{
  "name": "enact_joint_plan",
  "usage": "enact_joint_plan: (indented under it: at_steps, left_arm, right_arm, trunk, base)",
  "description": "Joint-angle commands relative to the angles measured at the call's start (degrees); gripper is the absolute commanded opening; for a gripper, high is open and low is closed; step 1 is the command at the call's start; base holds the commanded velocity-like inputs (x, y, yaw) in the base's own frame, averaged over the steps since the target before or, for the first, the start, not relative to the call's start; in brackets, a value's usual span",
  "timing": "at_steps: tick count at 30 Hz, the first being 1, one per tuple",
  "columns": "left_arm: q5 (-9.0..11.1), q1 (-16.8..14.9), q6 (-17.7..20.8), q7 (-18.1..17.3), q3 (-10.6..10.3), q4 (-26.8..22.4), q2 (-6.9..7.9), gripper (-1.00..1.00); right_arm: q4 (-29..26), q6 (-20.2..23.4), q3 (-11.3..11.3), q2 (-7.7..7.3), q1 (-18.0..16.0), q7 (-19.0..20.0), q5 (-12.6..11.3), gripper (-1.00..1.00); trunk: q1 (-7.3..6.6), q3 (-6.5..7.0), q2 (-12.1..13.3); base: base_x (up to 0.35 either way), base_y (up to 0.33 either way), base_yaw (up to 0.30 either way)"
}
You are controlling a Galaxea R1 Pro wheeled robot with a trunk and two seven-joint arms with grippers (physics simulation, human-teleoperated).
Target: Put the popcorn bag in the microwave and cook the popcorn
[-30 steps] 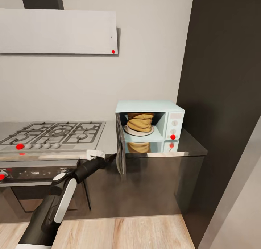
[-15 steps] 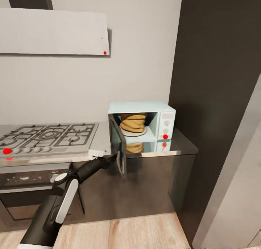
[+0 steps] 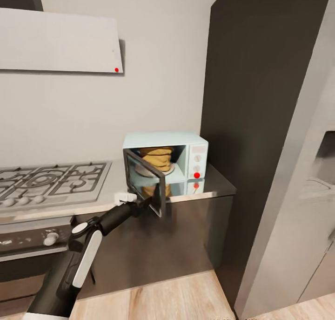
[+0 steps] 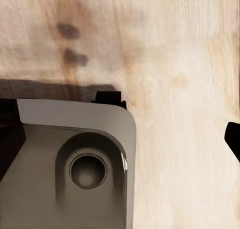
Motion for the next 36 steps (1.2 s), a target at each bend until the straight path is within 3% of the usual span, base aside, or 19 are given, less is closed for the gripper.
enact_joint_plan:
  at_steps: [1,6,19,29,36]
  left_arm:
    - [0.80,-0.01,0.64,0.01,-0.11,-0.03,0.01,1.00]
    - [0.77,-0.01,0.64,0.21,-0.07,-0.01,0.05,1.00]
    - [0.68,-0.02,0.57,0.71,-0.02,0.08,0.16,1.00]
    - [0.71,0.02,0.57,0.88,0.11,1.42,0.34,1.00]
    - [0.56,-0.02,0.48,0.81,0.08,3.22,0.06,1.00]
  right_arm:
    - [0.20,-0.65,-0.43,-0.05,-0.08,0.14,0.03,1.00]
    - [0.22,-0.94,-0.42,-0.13,-0.08,0.14,-1.99,1.00]
    - [0.22,-0.96,-0.43,-0.13,-0.08,0.14,-2.12,1.00]
    - [0.20,-0.96,-0.35,-0.22,-0.08,0.14,-2.09,1.00]
    - [0.18,-0.96,-0.25,-0.22,-0.08,0.14,-1.78,1.00]
  trunk:
    - [0.00,-0.02,-0.04]
    - [0.00,0.19,-0.04]
    - [0.00,0.70,-0.04]
    - [0.00,0.73,-0.04]
    - [0.00,0.73,-0.04]
  base:
    - [0.000,0.000,-0.228]
    - [0.000,0.000,-0.254]
    - [0.000,0.000,-0.252]
    - [0.003,0.000,-0.020]
    - [0.270,0.000,0.000]
